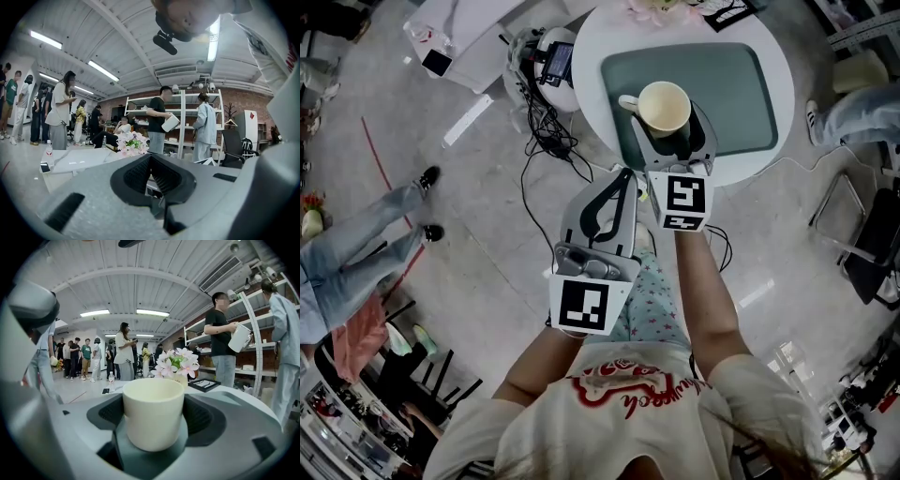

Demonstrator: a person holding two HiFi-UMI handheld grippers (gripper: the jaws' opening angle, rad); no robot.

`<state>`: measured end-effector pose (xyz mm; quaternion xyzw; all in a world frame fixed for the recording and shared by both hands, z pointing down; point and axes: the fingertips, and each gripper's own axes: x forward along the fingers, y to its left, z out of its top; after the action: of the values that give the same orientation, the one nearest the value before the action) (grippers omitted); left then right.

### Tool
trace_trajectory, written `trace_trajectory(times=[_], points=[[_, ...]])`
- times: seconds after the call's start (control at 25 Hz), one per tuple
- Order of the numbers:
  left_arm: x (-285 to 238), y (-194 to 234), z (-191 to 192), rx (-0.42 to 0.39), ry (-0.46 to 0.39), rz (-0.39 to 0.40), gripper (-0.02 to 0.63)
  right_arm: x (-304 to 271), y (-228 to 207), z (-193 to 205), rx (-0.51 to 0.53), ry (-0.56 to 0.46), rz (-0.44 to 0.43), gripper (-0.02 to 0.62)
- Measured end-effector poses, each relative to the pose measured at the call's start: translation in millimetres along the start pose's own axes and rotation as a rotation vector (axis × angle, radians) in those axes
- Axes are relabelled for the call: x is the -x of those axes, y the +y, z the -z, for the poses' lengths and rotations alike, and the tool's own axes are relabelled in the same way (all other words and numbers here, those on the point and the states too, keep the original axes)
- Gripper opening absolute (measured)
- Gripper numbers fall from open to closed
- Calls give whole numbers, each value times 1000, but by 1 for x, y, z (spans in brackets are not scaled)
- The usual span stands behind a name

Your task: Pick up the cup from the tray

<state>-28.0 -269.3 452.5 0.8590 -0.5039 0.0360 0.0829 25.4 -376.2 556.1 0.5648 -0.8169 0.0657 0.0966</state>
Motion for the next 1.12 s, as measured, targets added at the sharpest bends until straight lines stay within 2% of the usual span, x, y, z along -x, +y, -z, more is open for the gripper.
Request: trace_trajectory(times=[0.2, 0.4, 0.72, 1.12], points=[[-2, 2, -3, -3, -4, -5, 8, 6, -2, -14, -2, -27, 6, 388], [-2, 5, -16, -10, -17, -14, 8, 27, -5, -52, -8, -68, 19, 388], [-5, 7, -73, -40, -98, -24, 8, 79, -7, -142, 13, -163, 9, 388], [9, 6, -124, -76, -142, -22, 8, 144, -3, -219, 79, -243, 8, 388]])
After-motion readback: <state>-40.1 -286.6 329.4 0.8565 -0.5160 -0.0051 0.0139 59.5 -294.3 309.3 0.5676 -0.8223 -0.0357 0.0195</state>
